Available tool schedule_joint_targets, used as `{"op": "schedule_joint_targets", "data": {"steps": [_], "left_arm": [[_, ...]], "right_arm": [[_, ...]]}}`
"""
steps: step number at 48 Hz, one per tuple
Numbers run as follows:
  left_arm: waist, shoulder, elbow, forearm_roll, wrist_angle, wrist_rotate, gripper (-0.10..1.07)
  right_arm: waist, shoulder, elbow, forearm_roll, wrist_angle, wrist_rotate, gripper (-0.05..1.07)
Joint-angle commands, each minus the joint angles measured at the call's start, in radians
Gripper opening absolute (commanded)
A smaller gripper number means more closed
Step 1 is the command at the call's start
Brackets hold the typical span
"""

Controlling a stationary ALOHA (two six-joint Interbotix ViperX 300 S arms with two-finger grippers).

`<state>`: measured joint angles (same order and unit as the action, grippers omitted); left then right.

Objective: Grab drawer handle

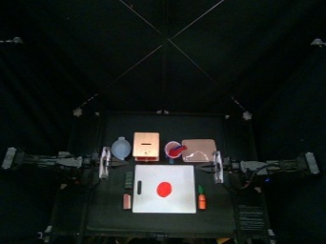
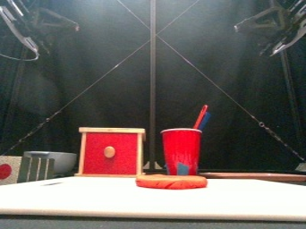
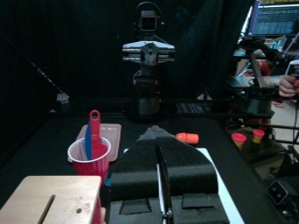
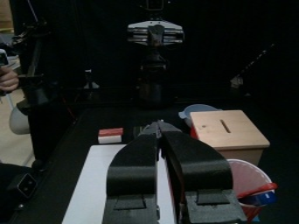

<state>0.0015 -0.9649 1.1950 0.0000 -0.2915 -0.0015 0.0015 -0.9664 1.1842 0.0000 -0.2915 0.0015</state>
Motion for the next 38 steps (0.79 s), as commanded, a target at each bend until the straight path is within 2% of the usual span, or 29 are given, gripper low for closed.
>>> {"op": "schedule_joint_targets", "data": {"steps": [1,7,14,29,38], "left_arm": [[0.021,0.032,0.003,-0.005,0.000,-0.003,0.03],[0.018,0.037,0.008,-0.021,-0.008,-0.005,0.04],[0.008,0.060,0.012,-0.089,-0.029,-0.005,0.04],[-0.021,0.216,0.015,-0.321,-0.186,-0.005,0.04],[-0.040,0.299,0.021,-0.408,-0.281,-0.009,0.04]], "right_arm": [[-0.011,0.035,-0.009,-0.005,0.000,-0.003,-0.01],[-0.035,0.104,-0.026,-0.021,-0.002,-0.003,0.01],[-0.057,0.219,-0.100,-0.052,-0.014,-0.003,0.02],[-0.120,0.453,-0.270,-0.121,-0.051,-0.005,0.02],[-0.164,0.554,-0.350,-0.129,-0.120,-0.003,0.02]]}}
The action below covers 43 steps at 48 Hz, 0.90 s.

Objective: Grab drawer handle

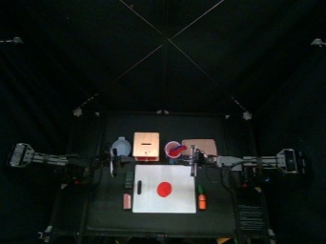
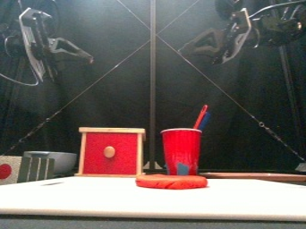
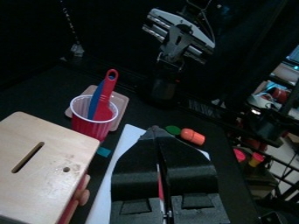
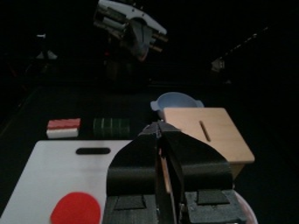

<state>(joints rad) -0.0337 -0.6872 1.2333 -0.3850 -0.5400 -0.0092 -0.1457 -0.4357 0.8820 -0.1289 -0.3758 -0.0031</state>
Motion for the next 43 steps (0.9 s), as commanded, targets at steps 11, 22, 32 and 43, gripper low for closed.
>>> {"op": "schedule_joint_targets", "data": {"steps": [11,22,32,43], "left_arm": [[-0.011,0.072,-0.005,-0.236,-0.072,-0.080,0.05],[-0.026,0.130,-0.003,-0.288,-0.072,-0.155,0.05],[-0.052,0.235,-0.023,-0.288,-0.074,-0.255,0.05],[-0.061,0.388,-0.067,-0.285,-0.081,-0.360,0.06]], "right_arm": [[-0.058,0.183,-0.129,0.000,-0.120,-0.006,0.02],[-0.081,0.365,-0.242,0.000,-0.143,-0.012,0.02],[-0.121,0.514,-0.351,-0.012,-0.143,-0.009,0.02],[-0.147,0.663,-0.488,-0.058,-0.141,-0.012,0.02]]}}
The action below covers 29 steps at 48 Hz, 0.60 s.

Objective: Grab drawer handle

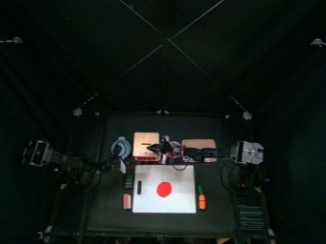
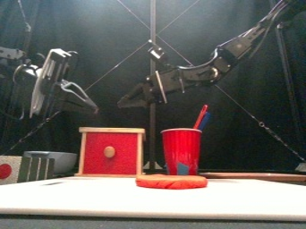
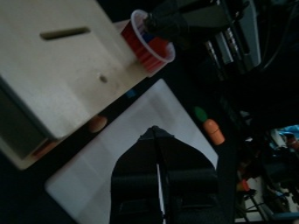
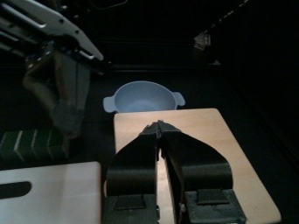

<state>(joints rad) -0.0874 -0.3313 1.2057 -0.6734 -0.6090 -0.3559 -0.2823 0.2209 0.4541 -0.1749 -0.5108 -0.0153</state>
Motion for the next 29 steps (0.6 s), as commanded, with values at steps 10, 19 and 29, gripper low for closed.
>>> {"op": "schedule_joint_targets", "data": {"steps": [10,19,29], "left_arm": [[-0.015,0.109,-0.075,0.002,-0.020,-0.092,0.26],[-0.015,0.149,-0.092,-0.028,-0.021,-0.199,0.59],[-0.008,0.198,-0.107,-0.106,-0.021,-0.304,0.88]], "right_arm": [[-0.021,0.104,-0.161,-0.032,0.034,0.002,0.02],[-0.023,0.146,-0.195,-0.049,0.126,0.000,0.02],[-0.018,0.163,-0.193,-0.075,0.176,0.003,0.02]]}}
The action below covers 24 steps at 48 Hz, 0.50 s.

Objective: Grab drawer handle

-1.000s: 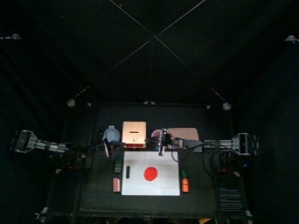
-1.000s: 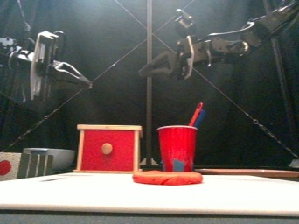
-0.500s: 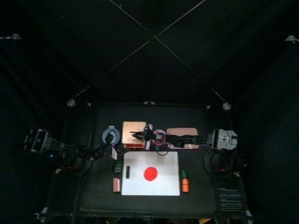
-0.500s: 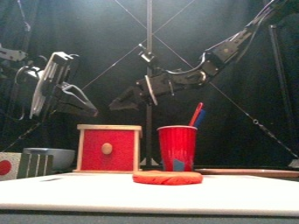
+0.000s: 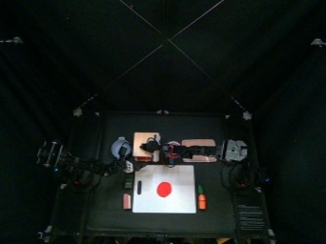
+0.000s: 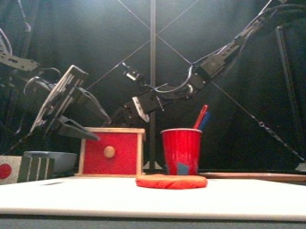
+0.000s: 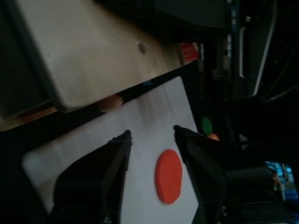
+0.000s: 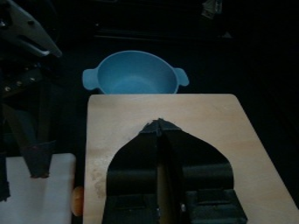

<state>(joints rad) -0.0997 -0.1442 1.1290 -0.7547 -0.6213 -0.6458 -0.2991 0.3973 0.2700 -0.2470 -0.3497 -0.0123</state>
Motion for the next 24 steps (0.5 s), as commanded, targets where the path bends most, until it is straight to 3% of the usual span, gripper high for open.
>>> {"op": "schedule_joint_targets", "data": {"steps": [1,16,24], "left_arm": [[0.006,0.021,-0.034,-0.038,-0.011,-0.023,0.89],[0.037,0.152,-0.104,-0.087,-0.055,-0.029,0.89],[0.041,0.213,-0.124,-0.164,-0.129,-0.025,0.89]], "right_arm": [[-0.002,-0.014,-0.009,-0.005,0.017,0.000,0.02],[0.006,-0.014,-0.012,-0.011,0.020,0.000,0.02],[0.008,-0.014,-0.012,-0.012,0.020,0.002,0.02]]}}
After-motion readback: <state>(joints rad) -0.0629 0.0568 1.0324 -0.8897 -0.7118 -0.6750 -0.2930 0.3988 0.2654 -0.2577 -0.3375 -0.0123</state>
